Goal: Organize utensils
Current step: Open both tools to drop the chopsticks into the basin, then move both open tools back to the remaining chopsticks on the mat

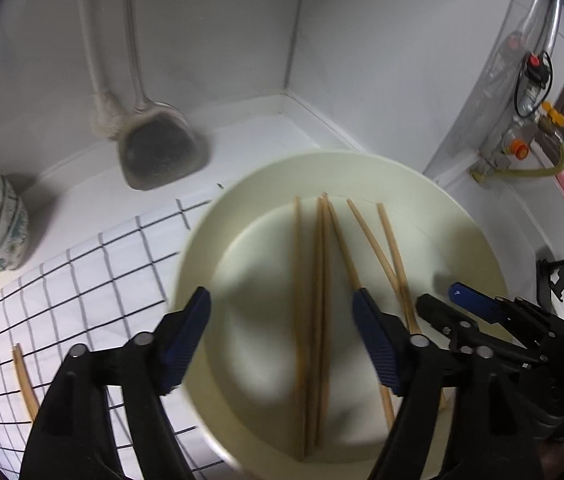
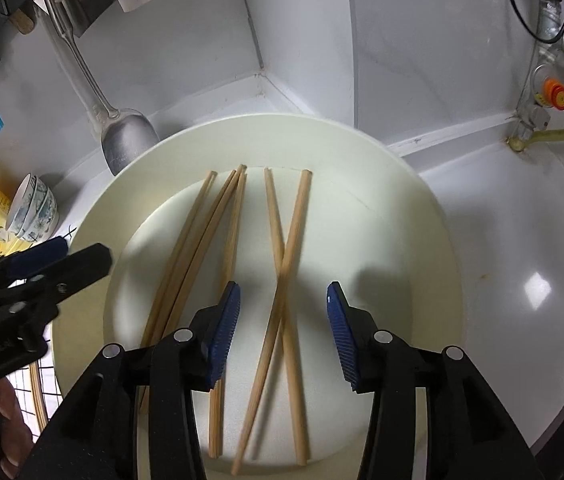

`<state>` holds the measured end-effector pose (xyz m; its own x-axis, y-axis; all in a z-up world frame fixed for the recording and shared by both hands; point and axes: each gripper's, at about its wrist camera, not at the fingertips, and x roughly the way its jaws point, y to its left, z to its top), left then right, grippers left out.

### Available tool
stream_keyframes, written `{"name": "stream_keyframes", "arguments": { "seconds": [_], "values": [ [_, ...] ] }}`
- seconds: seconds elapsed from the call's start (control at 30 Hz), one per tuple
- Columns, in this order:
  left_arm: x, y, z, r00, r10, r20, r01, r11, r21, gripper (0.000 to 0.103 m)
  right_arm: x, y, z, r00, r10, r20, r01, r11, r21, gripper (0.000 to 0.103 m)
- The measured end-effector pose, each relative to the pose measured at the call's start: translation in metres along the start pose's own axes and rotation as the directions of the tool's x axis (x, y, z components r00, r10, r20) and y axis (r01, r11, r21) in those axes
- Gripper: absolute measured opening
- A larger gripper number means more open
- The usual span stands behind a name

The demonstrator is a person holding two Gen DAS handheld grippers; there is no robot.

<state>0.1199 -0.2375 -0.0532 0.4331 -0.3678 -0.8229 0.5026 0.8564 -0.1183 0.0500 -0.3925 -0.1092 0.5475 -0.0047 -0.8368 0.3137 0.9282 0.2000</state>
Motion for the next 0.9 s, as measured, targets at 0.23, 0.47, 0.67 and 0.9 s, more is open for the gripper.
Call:
{"name": "stream_keyframes", "arguments": {
  "seconds": [0.23,0.47,0.67,0.9],
  "values": [
    [-0.019,0.018,-0.006,1.0,0.009,0.012,-0.008,0.999,-0.039,0.086,-0.016,0.012,-0.007,1.0,-0.02,0.02,0.02,1.0,-0.003,0.049],
    [-0.053,0.038,-0.019,0.999,0.032,0.04,-0.029,0.998,-0.055,0.094,-0.043,0.035,-0.021,0.999,-0.01,0.049,0.011,1.0,-0.017,0.056],
    [-0.087,0.068,-0.038,0.996,0.07,0.055,-0.066,0.995,-0.068,0.096,-0.061,0.071,-0.037,0.997,0.023,0.069,-0.02,0.999,-0.038,0.06],
    [-0.124,0.114,-0.066,0.989,0.138,0.057,-0.132,0.986,-0.099,0.097,-0.075,0.126,-0.058,0.996,0.066,0.061,-0.059,0.994,-0.096,0.064]
  ]
}}
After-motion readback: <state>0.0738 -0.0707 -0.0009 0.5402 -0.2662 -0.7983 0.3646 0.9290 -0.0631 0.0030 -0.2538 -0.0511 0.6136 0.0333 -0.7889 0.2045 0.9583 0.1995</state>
